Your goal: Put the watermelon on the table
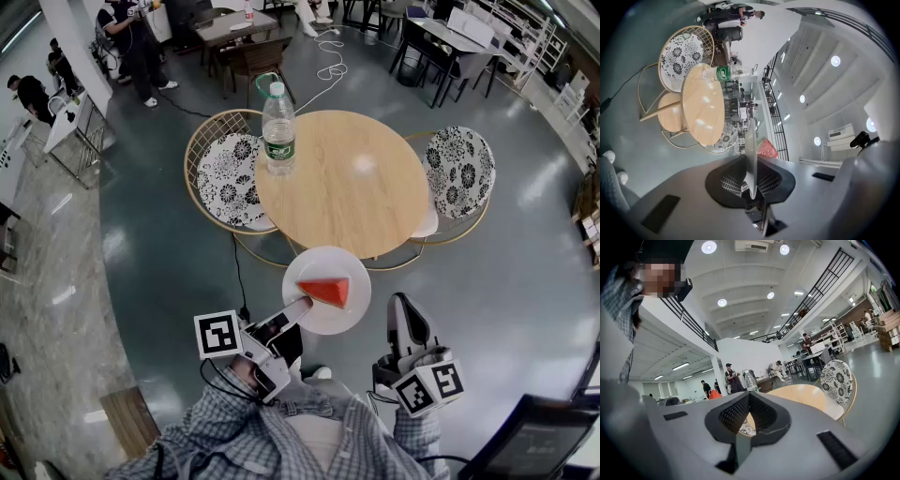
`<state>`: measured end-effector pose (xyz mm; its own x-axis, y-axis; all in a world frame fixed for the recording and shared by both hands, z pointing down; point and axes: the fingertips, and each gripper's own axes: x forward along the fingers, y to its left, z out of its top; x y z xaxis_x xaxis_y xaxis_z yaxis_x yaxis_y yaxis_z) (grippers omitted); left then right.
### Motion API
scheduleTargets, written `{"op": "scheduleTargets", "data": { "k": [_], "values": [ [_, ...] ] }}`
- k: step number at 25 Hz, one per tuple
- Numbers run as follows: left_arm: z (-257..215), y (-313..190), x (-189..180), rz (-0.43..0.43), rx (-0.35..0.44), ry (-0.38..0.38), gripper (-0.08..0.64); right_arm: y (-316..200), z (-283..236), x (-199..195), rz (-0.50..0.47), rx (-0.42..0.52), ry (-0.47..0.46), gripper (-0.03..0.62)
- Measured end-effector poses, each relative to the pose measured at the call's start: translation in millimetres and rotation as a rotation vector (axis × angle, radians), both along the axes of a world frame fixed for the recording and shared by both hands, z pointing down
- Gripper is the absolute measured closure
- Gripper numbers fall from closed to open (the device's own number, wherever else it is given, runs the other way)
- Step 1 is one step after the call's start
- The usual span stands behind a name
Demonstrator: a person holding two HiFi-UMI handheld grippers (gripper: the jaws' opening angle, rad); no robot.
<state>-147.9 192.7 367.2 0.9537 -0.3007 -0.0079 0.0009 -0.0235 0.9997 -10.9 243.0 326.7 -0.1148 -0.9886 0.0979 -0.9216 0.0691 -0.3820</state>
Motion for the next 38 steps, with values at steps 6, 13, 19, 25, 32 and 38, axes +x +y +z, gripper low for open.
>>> {"op": "scheduleTargets", "data": {
  "k": [6,13,19,25,32,38],
  "values": [
    [1,0,-2,-0.001,0.003,0.002,0.532,1,3,2,0.026,-0.007,-0.088,0.583],
    [3,-2,-6,-0.004,-0.003,0.006,0.532,-2,12,-8,-0.007,-0.07,-0.168,0.583],
    [4,-7,-11,-0.003,0.0,0.018,0.532,-8,29,-27,-0.026,-0.133,-0.399,0.579],
    [1,-11,-16,0.008,-0.003,0.03,0.532,-13,35,-53,-0.087,-0.186,-0.413,0.5],
    [2,-14,-27,0.025,-0.011,0.037,0.532,-18,36,-73,-0.13,-0.198,-0.398,0.502],
    [2,-15,-37,0.063,0.007,0.026,0.532,-16,40,-84,-0.088,-0.185,-0.407,0.502]
  ]
}}
